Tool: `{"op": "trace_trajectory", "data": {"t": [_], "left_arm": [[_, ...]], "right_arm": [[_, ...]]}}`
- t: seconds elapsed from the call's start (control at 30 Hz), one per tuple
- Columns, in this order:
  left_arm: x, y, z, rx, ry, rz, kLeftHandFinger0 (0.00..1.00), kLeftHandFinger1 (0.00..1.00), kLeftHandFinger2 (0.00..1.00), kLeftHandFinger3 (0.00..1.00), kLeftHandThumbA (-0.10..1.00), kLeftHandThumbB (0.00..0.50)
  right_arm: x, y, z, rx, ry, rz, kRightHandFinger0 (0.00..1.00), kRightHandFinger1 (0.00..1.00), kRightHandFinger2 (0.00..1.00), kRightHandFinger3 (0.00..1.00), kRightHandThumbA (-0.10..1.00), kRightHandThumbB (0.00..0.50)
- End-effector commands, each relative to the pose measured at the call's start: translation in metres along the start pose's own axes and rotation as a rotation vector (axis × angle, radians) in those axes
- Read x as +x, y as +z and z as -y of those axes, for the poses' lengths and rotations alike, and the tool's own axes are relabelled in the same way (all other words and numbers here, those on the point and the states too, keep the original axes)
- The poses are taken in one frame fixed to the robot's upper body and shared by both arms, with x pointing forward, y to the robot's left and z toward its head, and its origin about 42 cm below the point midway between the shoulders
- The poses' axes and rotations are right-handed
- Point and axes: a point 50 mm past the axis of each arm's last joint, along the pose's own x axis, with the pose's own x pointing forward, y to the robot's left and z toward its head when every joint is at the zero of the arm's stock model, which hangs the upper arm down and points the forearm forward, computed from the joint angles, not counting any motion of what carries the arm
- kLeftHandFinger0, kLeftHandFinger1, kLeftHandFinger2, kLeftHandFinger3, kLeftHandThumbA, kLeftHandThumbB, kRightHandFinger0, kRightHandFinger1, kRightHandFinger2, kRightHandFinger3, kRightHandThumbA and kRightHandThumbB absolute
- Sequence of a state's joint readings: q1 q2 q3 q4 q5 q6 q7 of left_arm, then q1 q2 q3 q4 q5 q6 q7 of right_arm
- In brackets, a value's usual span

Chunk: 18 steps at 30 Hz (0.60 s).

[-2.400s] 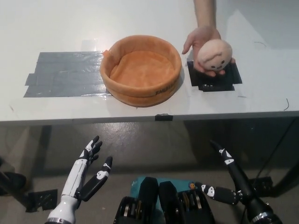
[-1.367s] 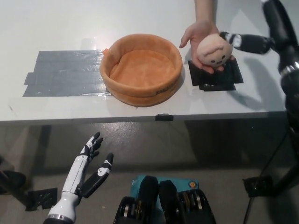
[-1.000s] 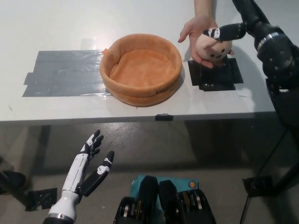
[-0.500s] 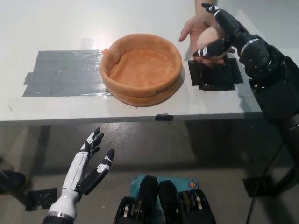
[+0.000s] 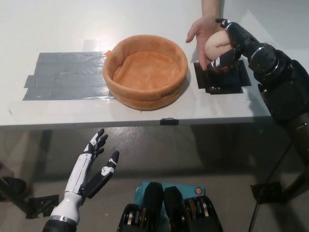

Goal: A person hands a emotional support dumpling to the robot which it grabs with its right hand and places in the soft place kept infront of it in the centre of the desk

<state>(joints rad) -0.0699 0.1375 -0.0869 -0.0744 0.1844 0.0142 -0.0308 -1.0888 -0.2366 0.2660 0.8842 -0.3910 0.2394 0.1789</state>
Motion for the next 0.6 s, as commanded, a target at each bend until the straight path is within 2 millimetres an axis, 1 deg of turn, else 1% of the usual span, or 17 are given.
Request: {"op": "trace_trajectory", "data": {"t": [0.0, 0.03, 0.1, 0.13, 0.17, 0.2, 0.23, 0.27, 0.3, 0.33, 0.37, 0.4, 0.43, 0.47, 0.5, 0.53, 0.57], "left_arm": [[0.006, 0.012, -0.004, 0.001, 0.004, 0.063, 1.00, 1.00, 1.00, 1.00, 0.65, 0.000], [0.006, 0.013, -0.004, 0.005, 0.004, 0.063, 1.00, 1.00, 1.00, 1.00, 0.66, 0.000], [0.006, 0.013, -0.004, 0.010, 0.001, 0.058, 1.00, 1.00, 1.00, 1.00, 0.67, 0.000], [0.006, 0.014, -0.004, 0.012, 0.001, 0.055, 1.00, 1.00, 1.00, 1.00, 0.67, 0.000], [0.006, 0.014, -0.004, 0.012, 0.002, 0.057, 1.00, 1.00, 1.00, 1.00, 0.68, 0.000], [0.007, 0.015, -0.004, 0.009, 0.003, 0.058, 1.00, 1.00, 1.00, 1.00, 0.68, 0.000], [0.007, 0.015, -0.004, 0.005, 0.004, 0.058, 1.00, 1.00, 1.00, 1.00, 0.68, 0.000], [0.007, 0.015, -0.005, 0.013, 0.002, 0.063, 1.00, 1.00, 1.00, 1.00, 0.68, 0.000], [0.007, 0.015, -0.004, 0.014, 0.002, 0.064, 1.00, 1.00, 1.00, 1.00, 0.68, 0.000], [0.007, 0.015, -0.004, 0.014, 0.002, 0.065, 1.00, 1.00, 1.00, 1.00, 0.68, 0.000], [0.008, 0.014, -0.004, 0.015, 0.003, 0.069, 1.00, 1.00, 1.00, 1.00, 0.68, 0.000], [0.008, 0.015, -0.004, 0.013, 0.003, 0.067, 1.00, 1.00, 1.00, 1.00, 0.68, 0.000], [0.008, 0.015, -0.004, 0.012, 0.003, 0.067, 1.00, 1.00, 1.00, 1.00, 0.68, 0.000], [0.008, 0.015, -0.004, 0.007, 0.004, 0.064, 1.00, 1.00, 1.00, 1.00, 0.68, 0.000], [0.008, 0.015, -0.005, 0.008, 0.005, 0.064, 1.00, 1.00, 1.00, 1.00, 0.68, 0.000], [0.009, 0.015, -0.005, 0.011, 0.004, 0.065, 1.00, 1.00, 1.00, 1.00, 0.68, 0.000], [0.008, 0.016, -0.005, 0.011, 0.003, 0.064, 1.00, 1.00, 1.00, 1.00, 0.69, 0.000]], "right_arm": [[0.003, 0.036, 0.030, -0.024, -0.061, 0.091, 1.00, 1.00, 1.00, 1.00, 0.93, 0.381], [0.003, 0.035, 0.030, -0.026, -0.063, 0.088, 1.00, 1.00, 1.00, 1.00, 0.92, 0.363], [0.004, 0.035, 0.029, -0.024, -0.066, 0.079, 1.00, 1.00, 1.00, 1.00, 0.89, 0.356], [0.005, 0.033, 0.029, -0.007, -0.067, 0.062, 1.00, 1.00, 1.00, 1.00, 0.83, 0.326], [0.007, 0.033, 0.029, 0.002, -0.066, 0.056, 1.00, 1.00, 1.00, 1.00, 0.72, 0.211], [0.009, 0.032, 0.029, -0.001, -0.062, 0.047, 0.68, 0.68, 0.75, 1.00, 0.49, 0.152], [0.010, 0.032, 0.029, -0.009, -0.058, 0.037, 0.55, 0.59, 0.69, 0.93, 0.36, 0.166], [0.011, 0.029, 0.028, -0.043, -0.065, 0.029, 0.59, 0.73, 0.81, 0.55, 0.01, 0.157], [0.011, 0.027, 0.028, -0.056, -0.070, 0.028, 0.75, 0.88, 0.83, 0.56, -0.08, 0.183], [0.011, 0.027, 0.028, -0.058, -0.073, 0.029, 0.51, 0.62, 0.62, 0.47, -0.10, 0.191], [0.011, 0.024, 0.028, -0.070, -0.085, 0.040, 0.12, 0.25, 0.37, 0.39, -0.10, 0.193], [0.011, 0.024, 0.028, -0.076, -0.093, 0.045, 0.02, 0.20, 0.38, 0.43, -0.10, 0.189], [0.011, 0.024, 0.028, -0.078, -0.096, 0.047, 0.00, 0.24, 0.50, 0.51, -0.10, 0.185], [0.011, 0.024, 0.028, -0.069, -0.098, 0.053, 0.00, 0.36, 0.73, 0.68, -0.10, 0.182], [0.011, 0.024, 0.029, -0.063, -0.095, 0.060, 0.05, 0.53, 0.92, 0.82, -0.10, 0.180], [0.010, 0.024, 0.030, -0.063, -0.095, 0.061, 0.07, 0.58, 0.97, 0.86, -0.10, 0.184], [0.010, 0.024, 0.030, -0.061, -0.095, 0.063, 0.10, 0.67, 1.00, 0.92, -0.10, 0.188]]}}
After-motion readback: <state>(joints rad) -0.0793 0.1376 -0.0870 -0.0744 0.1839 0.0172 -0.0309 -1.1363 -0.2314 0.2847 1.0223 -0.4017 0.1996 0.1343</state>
